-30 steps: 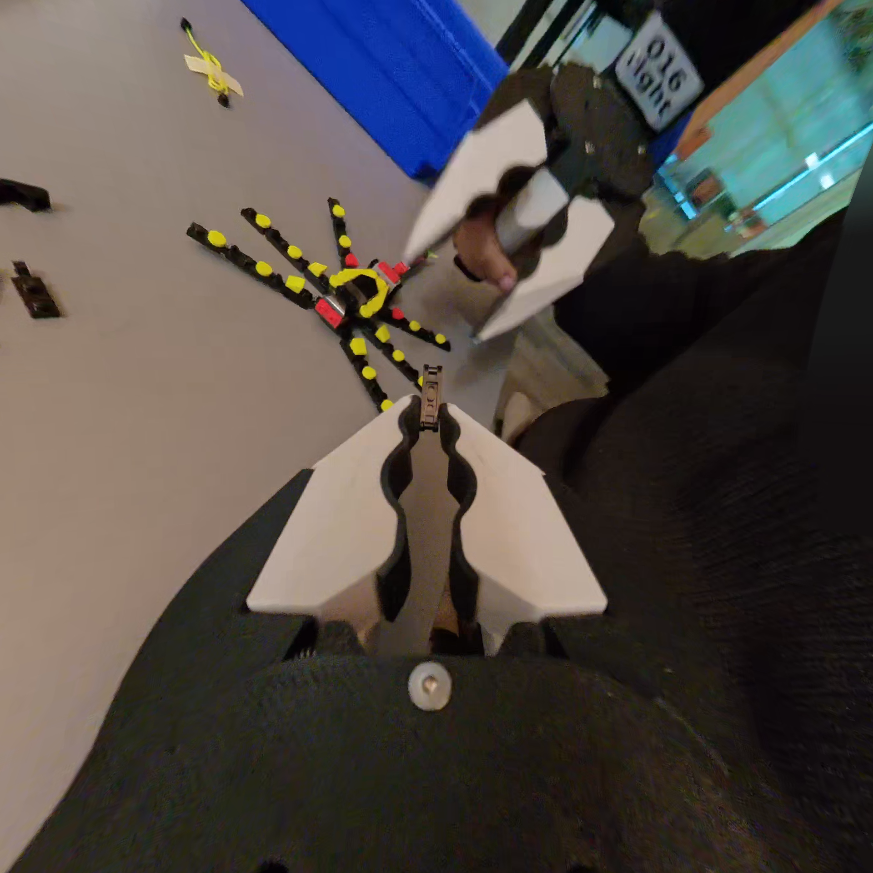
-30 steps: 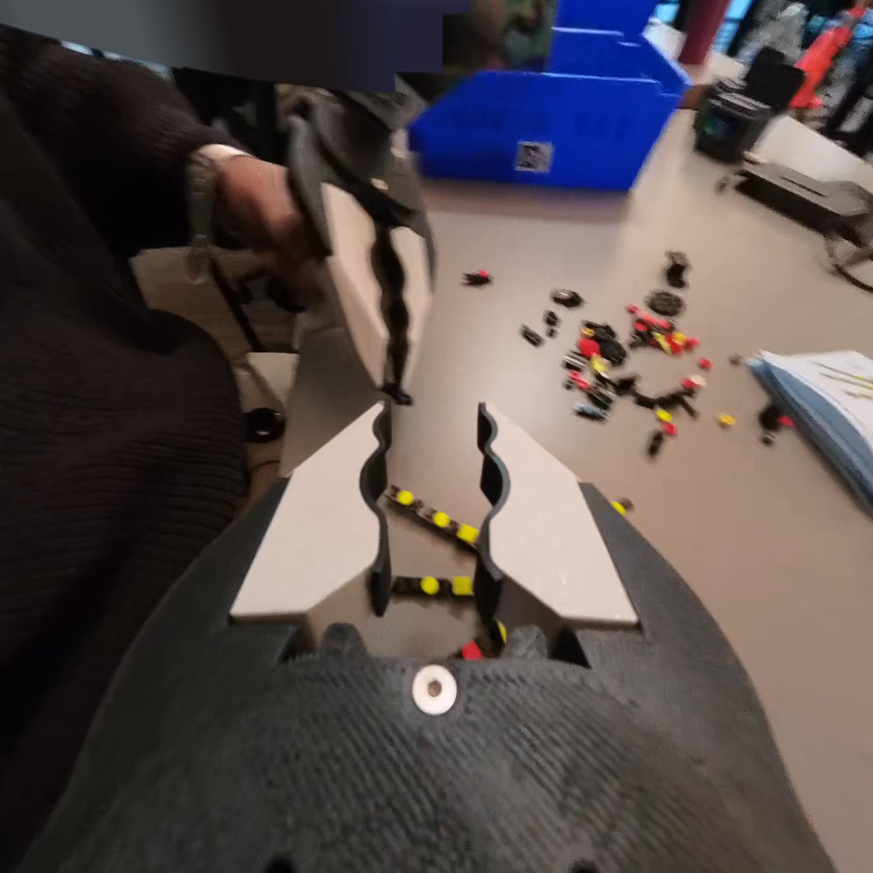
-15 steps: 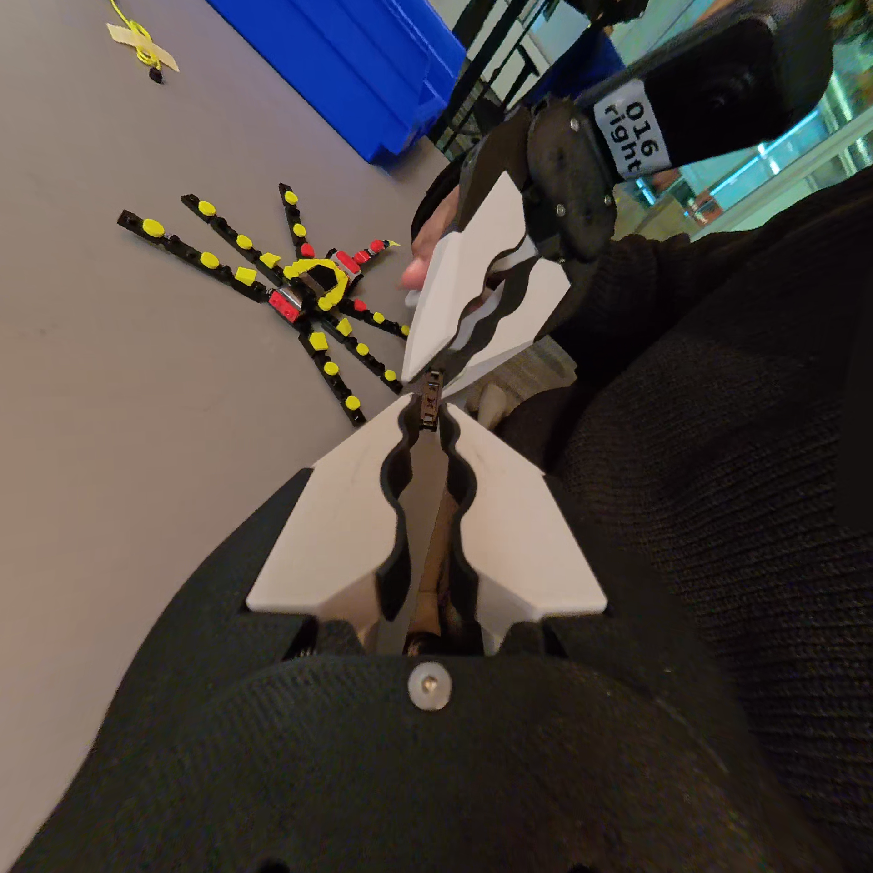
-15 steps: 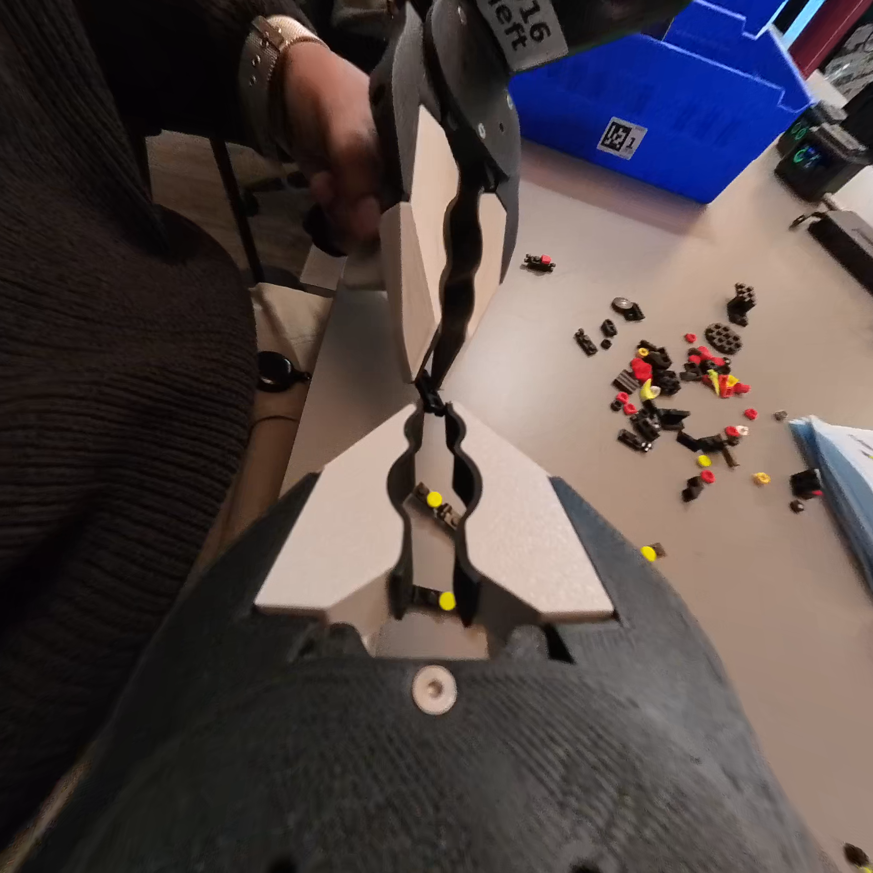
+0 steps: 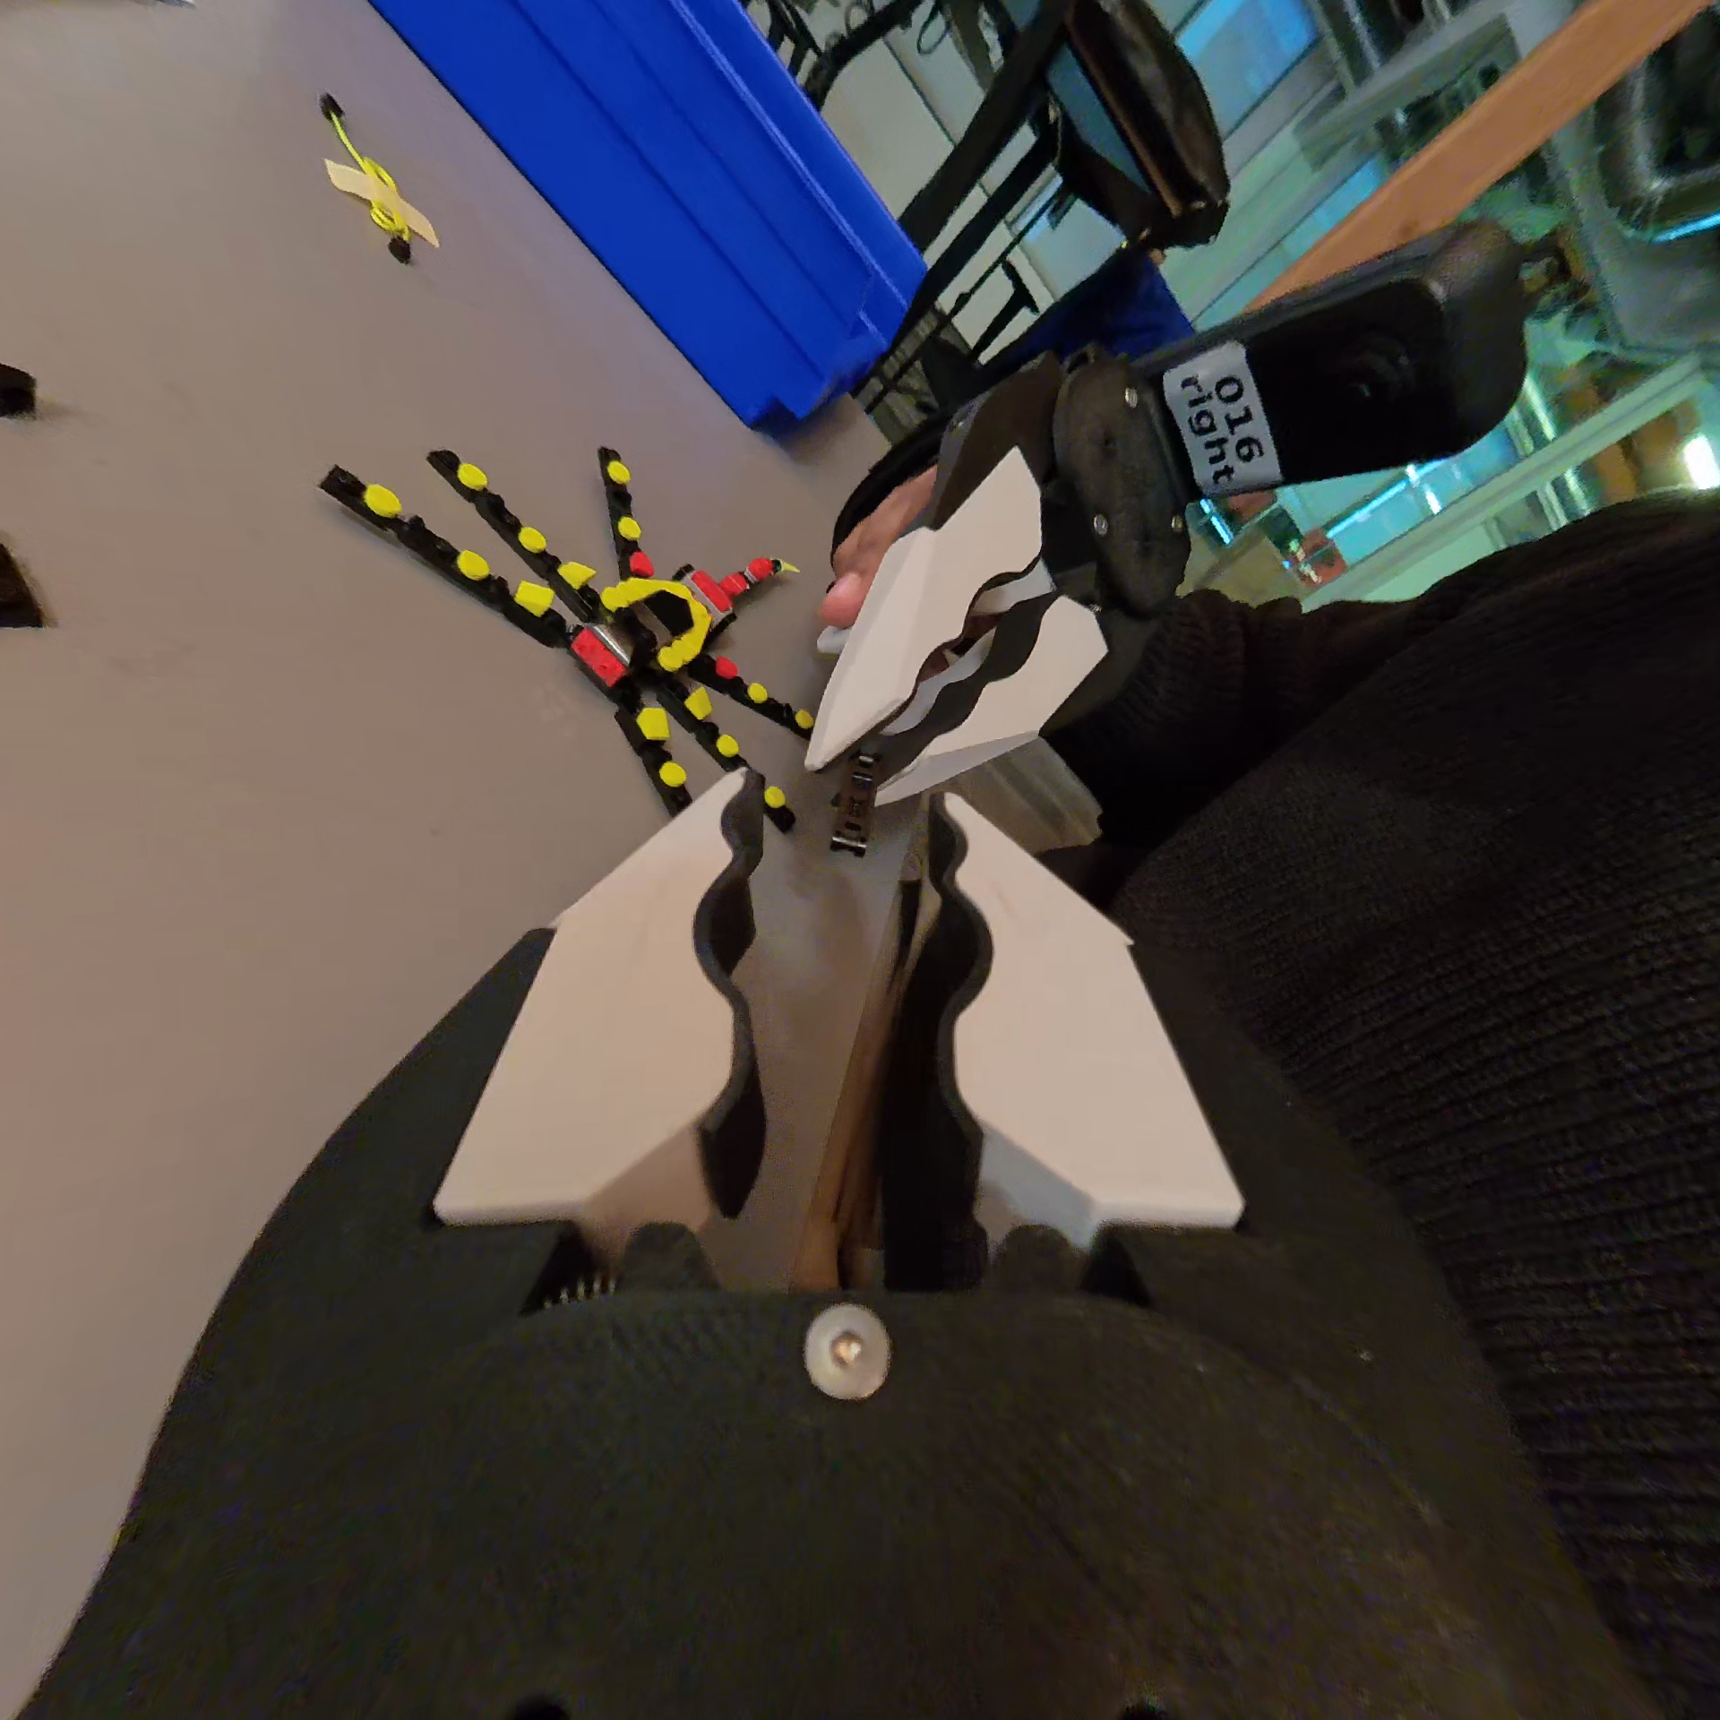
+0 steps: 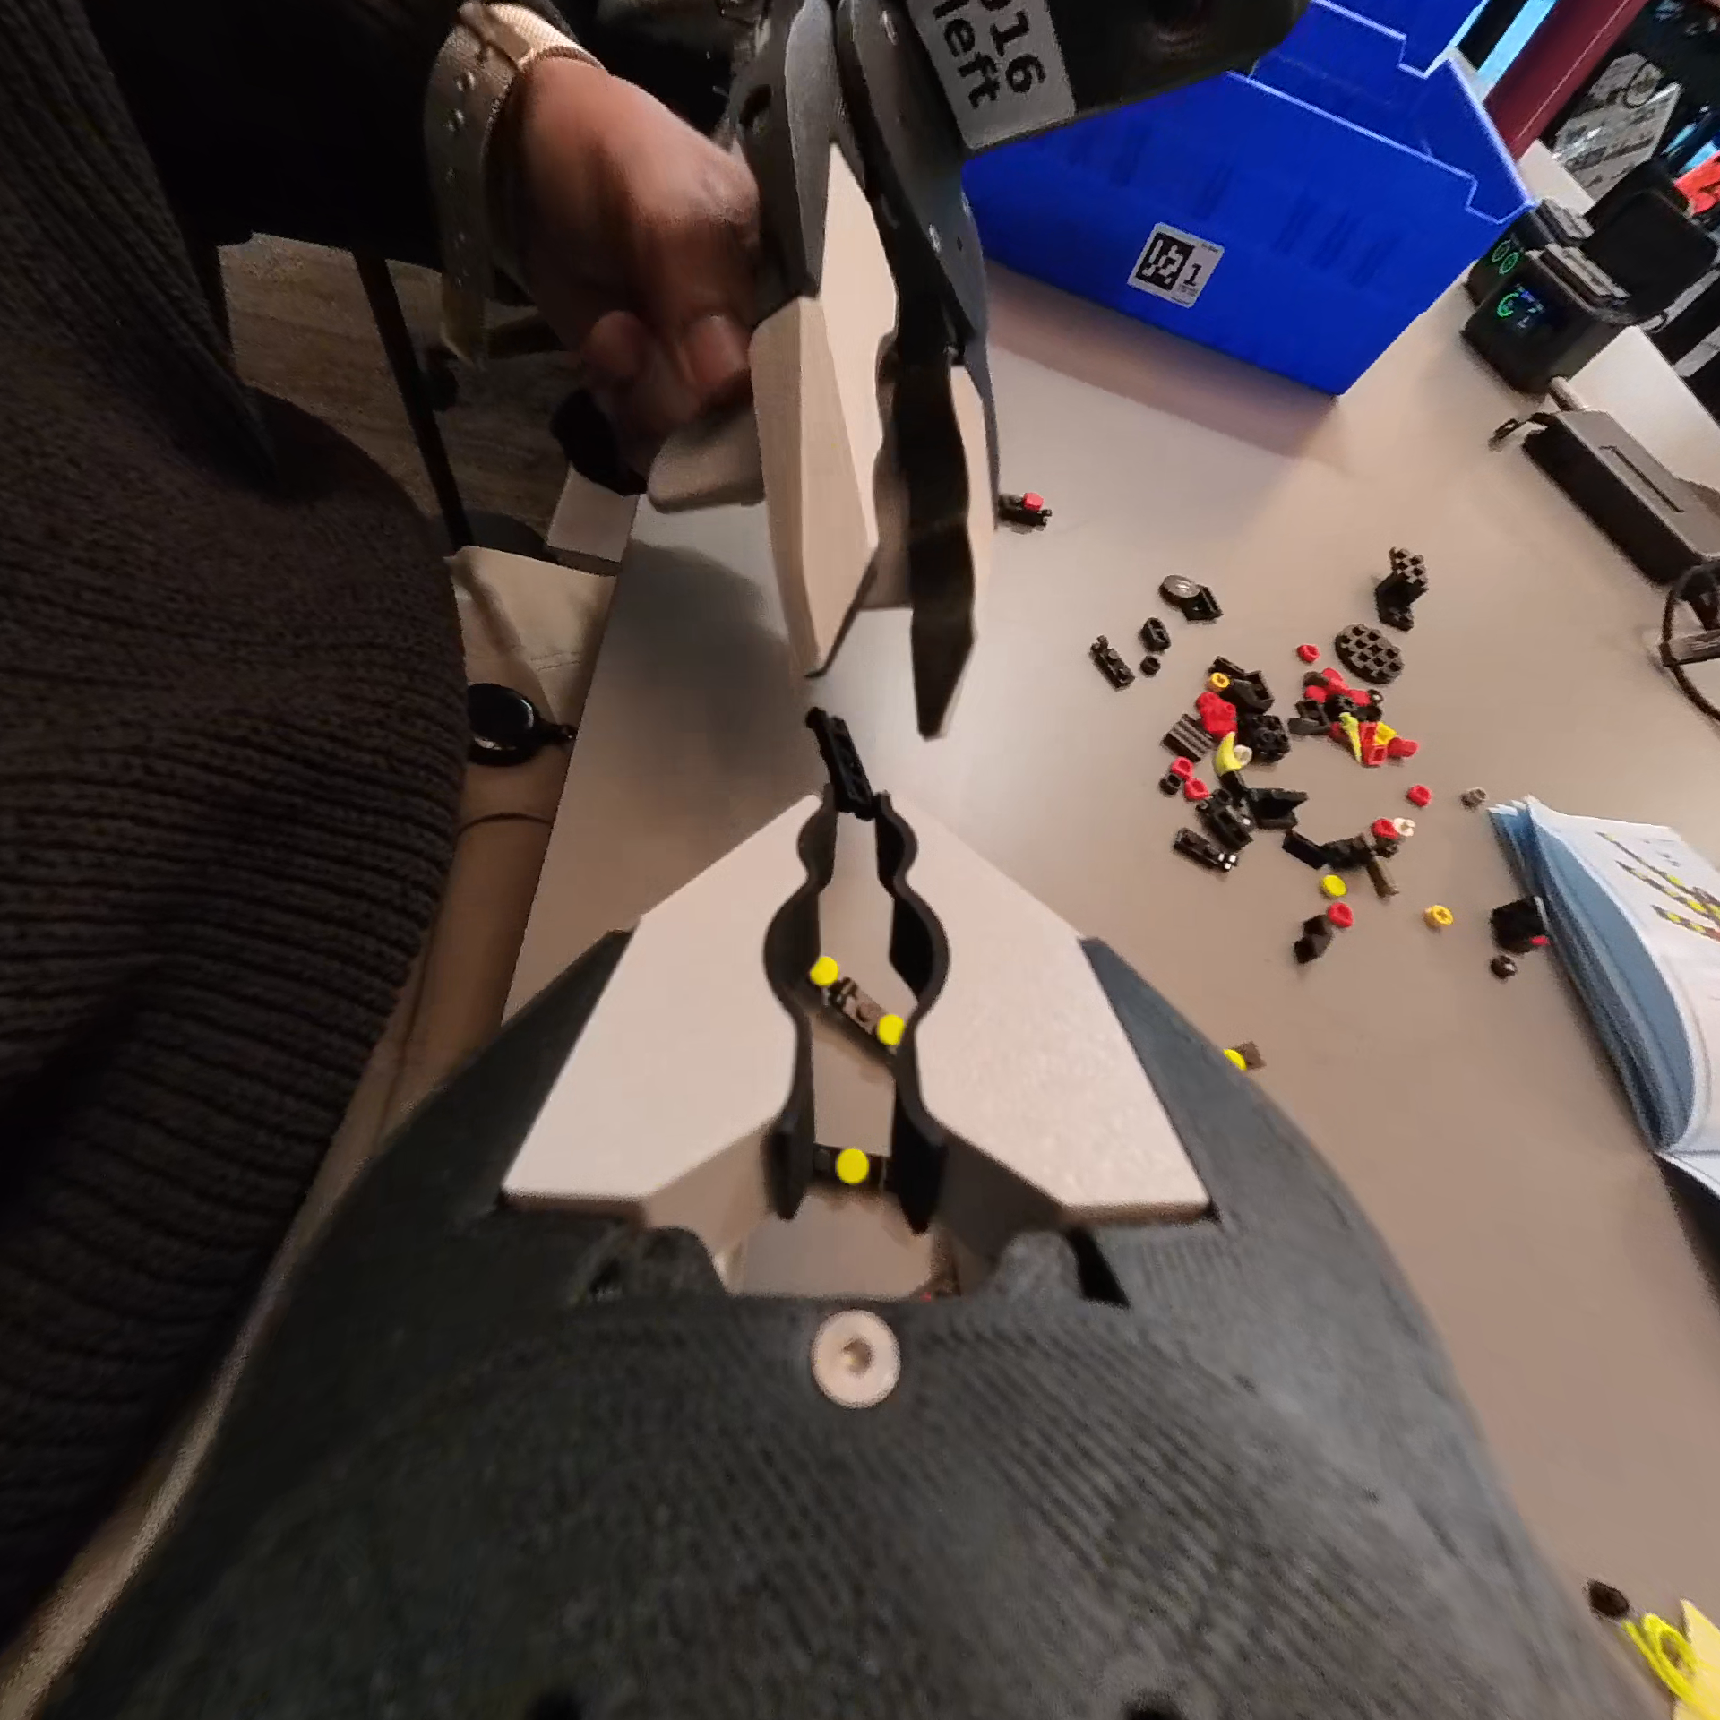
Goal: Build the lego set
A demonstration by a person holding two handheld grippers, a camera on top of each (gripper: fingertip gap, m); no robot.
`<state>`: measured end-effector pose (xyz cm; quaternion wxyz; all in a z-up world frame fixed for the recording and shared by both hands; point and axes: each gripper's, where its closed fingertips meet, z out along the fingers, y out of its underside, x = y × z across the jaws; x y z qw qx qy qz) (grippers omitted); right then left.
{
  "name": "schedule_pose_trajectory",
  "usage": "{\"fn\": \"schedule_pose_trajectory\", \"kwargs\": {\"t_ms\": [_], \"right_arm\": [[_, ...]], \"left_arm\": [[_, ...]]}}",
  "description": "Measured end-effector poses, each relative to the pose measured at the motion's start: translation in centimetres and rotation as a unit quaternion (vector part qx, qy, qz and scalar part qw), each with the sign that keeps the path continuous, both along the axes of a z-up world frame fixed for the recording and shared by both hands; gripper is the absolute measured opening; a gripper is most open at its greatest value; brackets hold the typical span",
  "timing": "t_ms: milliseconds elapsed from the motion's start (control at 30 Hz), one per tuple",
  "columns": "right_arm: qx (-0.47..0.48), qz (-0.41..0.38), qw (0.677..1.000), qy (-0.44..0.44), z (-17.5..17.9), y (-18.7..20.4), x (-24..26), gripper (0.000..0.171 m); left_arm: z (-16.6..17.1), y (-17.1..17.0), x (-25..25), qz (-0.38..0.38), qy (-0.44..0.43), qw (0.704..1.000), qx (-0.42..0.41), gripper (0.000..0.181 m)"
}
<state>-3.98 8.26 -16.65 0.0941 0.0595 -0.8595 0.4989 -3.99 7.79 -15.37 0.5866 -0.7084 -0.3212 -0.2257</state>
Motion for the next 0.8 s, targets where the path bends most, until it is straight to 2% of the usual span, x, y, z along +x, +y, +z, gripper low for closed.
{"fn": "schedule_pose_trajectory", "kwargs": {"t_ms": [267, 433, 800], "right_arm": [[-0.042, -0.014, 0.998, 0.036, 1.8, -0.1, -0.6, 0.006], [-0.05, -0.014, 0.998, 0.047, 2.2, -0.1, -0.6, 0.006], [-0.055, -0.005, 0.997, 0.06, 2.4, -0.2, -0.3, 0.006]], "left_arm": [[0.8, -0.1, 0.0, -0.007, -0.131, 0.987, 0.089, 0.028], [1.1, 0.2, 0.4, -0.016, -0.136, 0.986, 0.096, 0.011], [1.9, 0.4, 0.8, -0.034, -0.174, 0.974, 0.139, 0.007]]}}
